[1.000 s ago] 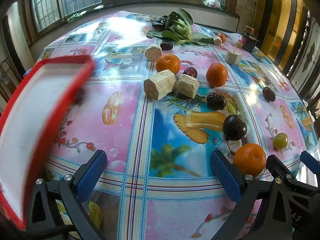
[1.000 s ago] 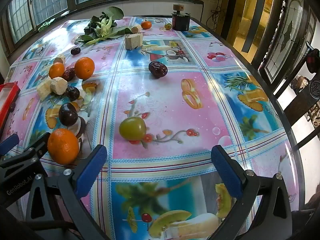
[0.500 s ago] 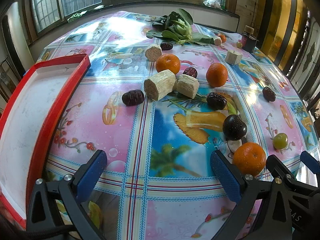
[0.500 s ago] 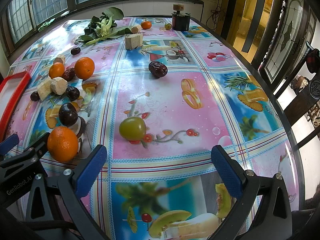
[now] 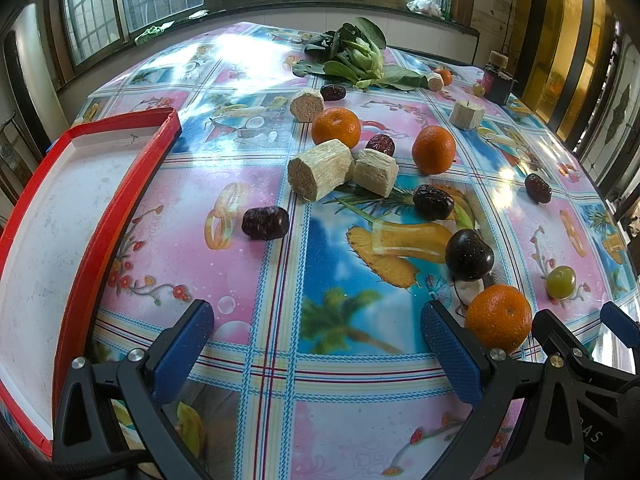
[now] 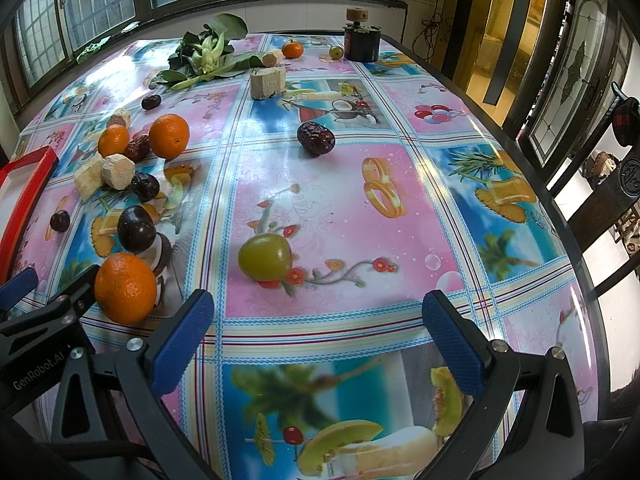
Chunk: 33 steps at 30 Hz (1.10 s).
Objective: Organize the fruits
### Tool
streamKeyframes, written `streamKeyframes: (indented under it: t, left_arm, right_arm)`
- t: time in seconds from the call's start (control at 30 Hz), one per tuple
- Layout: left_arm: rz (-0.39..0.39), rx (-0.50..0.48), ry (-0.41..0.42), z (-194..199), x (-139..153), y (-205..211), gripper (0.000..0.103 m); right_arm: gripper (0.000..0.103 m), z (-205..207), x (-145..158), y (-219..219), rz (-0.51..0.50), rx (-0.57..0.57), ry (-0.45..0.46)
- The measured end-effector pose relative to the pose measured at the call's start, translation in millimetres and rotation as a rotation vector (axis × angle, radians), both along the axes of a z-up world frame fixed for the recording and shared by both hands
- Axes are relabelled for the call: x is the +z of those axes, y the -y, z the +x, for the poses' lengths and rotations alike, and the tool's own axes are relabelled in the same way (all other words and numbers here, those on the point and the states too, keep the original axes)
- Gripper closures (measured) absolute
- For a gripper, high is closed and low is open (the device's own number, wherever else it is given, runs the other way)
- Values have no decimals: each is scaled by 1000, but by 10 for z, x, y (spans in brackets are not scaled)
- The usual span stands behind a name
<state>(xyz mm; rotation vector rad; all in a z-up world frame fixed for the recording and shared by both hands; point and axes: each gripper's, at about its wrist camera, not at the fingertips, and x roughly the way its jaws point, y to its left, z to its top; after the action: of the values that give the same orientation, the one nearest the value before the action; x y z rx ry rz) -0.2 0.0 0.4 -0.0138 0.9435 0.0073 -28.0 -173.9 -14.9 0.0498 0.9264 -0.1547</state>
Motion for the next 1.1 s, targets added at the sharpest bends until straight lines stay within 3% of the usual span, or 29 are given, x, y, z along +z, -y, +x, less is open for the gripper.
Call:
streamKeyframes:
  t: [0.63, 0.93, 1.1]
  left_arm:
    - [0, -4, -4, 2, 1, -3, 0]
    - [1, -49, -94, 89, -1, -4, 0]
    - [1, -80, -83, 52, -4, -30, 0]
  right_arm:
    - [0, 0, 1, 1, 0, 0, 0]
    - [0, -7, 1, -1, 0, 0, 0]
    - [0, 9, 7, 6, 8, 24, -34]
